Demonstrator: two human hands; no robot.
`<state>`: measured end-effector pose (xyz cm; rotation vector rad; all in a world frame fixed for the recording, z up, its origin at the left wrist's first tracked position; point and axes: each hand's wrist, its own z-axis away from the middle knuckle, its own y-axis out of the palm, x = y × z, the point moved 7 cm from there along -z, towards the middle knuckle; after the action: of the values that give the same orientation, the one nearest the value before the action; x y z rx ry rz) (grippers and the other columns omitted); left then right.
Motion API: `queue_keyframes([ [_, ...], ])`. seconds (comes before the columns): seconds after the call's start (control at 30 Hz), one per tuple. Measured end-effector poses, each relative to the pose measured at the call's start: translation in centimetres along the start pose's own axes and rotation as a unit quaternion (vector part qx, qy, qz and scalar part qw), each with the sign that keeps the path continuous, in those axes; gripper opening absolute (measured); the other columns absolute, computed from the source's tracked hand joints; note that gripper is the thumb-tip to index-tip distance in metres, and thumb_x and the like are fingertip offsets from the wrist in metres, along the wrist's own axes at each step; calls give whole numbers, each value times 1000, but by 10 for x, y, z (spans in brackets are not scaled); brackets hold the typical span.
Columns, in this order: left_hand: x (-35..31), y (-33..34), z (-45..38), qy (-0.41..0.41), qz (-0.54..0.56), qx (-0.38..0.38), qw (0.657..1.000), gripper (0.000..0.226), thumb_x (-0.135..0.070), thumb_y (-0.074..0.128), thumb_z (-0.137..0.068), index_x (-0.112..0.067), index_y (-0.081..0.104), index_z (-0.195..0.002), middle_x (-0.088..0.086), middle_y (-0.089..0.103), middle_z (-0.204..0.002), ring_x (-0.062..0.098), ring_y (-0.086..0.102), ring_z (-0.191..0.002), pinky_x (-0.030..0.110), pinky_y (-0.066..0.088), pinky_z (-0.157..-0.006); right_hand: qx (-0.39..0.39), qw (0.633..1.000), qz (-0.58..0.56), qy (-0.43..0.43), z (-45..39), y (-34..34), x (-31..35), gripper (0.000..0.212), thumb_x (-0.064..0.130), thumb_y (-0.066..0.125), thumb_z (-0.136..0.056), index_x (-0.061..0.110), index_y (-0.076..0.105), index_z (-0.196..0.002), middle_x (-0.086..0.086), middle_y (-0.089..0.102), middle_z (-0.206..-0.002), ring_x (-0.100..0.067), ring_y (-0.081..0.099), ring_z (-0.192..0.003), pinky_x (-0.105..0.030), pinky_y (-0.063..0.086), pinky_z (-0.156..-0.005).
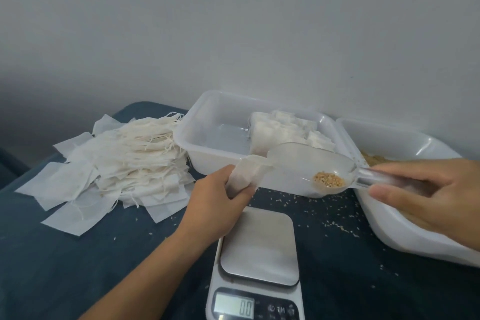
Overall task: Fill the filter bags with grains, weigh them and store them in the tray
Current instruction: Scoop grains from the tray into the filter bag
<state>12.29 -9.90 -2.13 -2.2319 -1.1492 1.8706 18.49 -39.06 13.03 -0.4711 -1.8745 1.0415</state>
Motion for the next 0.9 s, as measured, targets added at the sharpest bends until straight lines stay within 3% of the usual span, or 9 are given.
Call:
queue_keyframes([
  [0.13, -3, 1, 1, 18, -3, 4, 1000, 7, -41, 70, -91, -38, 65, -89, -15, 68, -77, 6, 63, -74, 26, 52, -65, 30, 996, 87, -16, -7, -9, 12, 41, 93, 59, -62, 74, 66, -98, 36, 72, -85, 3, 69, -70, -22, 57, -62],
  [0.23, -8, 0, 3, 38, -10, 3, 999, 27, -36, 71, -92, -50, 56, -75, -23, 61, -69, 0, 55, -66, 13, 39, -57, 45, 992, 111, -27, -13, -14, 23, 41, 91, 60, -61, 73, 67, -97, 36, 72, -84, 6, 69, -74, -26, 56, -67],
  [0.37, -7, 2, 3, 36, -19, 8, 999, 23, -38, 71, -92, -31, 56, -76, -13, 58, -66, 7, 51, -63, 18, 36, -54, 44, 993, 104, -38, -17, -19, 30, 36, 85, 73, -64, 68, 70, -96, 31, 73, -83, 2, 70, -77, -36, 60, -74],
  [0.43, -6, 4, 3, 38, -27, 12, 999, 24, -39, 70, -92, -27, 56, -77, -10, 59, -67, 9, 52, -65, 20, 38, -55, 51, 990, 121, -47, -17, -19, 34, 37, 87, 71, -63, 70, 69, -97, 32, 73, -83, 2, 70, -79, -36, 60, -76],
  [0.57, -7, 6, 5, 42, -28, 23, 998, 24, -38, 70, -91, -38, 54, -74, -19, 62, -72, 4, 55, -68, 18, 37, -55, 53, 984, 158, -61, -19, -22, 41, 44, 91, 60, -59, 72, 66, -98, 38, 70, -84, 7, 68, -85, -34, 60, -76],
  [0.67, -5, 7, 4, 38, -32, 29, 998, 14, -41, 68, -91, -34, 61, -83, -15, 64, -73, 6, 56, -71, 20, 38, -56, 51, 980, 182, -70, -22, -25, 43, 45, 95, 56, -61, 72, 65, -99, 38, 70, -84, 6, 68, -83, -32, 58, -70],
  [0.9, -5, 7, 4, 41, -42, 31, 998, 15, -41, 66, -92, -28, 62, -86, -9, 65, -73, 11, 57, -74, 22, 40, -58, 24, 971, 221, -92, -29, -31, 41, 47, 101, 49, -65, 75, 62, -101, 41, 67, -89, 7, 65, -87, -29, 56, -66],
])
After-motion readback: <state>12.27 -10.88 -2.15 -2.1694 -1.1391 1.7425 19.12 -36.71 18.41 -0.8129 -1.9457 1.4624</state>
